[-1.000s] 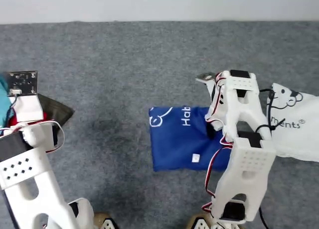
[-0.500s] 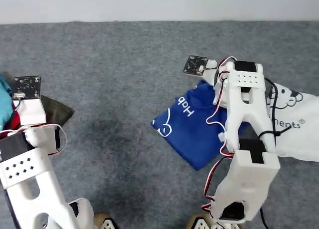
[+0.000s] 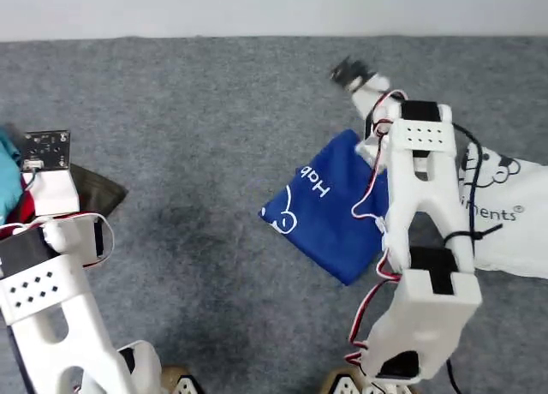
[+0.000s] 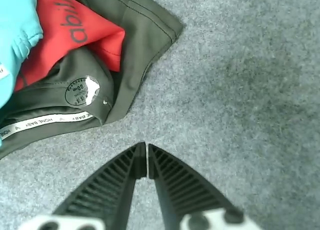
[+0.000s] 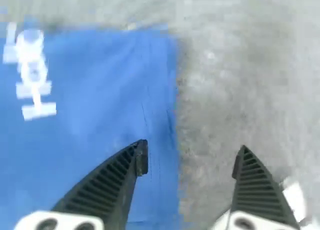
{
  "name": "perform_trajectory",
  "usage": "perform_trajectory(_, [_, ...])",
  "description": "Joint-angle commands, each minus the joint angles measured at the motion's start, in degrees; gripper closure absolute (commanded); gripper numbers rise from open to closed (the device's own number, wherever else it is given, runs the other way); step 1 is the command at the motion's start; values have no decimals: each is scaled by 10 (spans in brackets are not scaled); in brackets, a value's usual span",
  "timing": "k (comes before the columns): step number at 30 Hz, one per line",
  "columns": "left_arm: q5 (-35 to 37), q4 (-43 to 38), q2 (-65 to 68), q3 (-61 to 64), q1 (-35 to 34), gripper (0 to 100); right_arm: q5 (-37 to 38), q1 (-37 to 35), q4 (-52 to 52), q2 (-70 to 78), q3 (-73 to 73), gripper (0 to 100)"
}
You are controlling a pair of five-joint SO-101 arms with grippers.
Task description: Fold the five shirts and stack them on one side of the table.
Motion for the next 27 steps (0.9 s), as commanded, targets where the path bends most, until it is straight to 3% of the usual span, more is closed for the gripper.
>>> perform_trajectory(1, [-6,-3,-13,-7,0,986,-184,-9,18,-56,-6,717])
perform_trajectory(8, [-6,-3,-13,-7,0,986,-352,-18,128,-103,-5,715])
perform_trajectory(13, [-6,-3,-13,-7,0,986,-535,-41,182,-122,-5,714])
perform_trajectory(18, [-6,-3,-13,-7,0,986,-659,-74,225,-108,-1,714])
perform_trajectory(22, [-6,1,-13,-7,0,986,-730,-77,212,-66,-1,697])
perform_trajectory(27, [-6,2,-13,-6,-2,986,-759,-76,192,-24,-3,548])
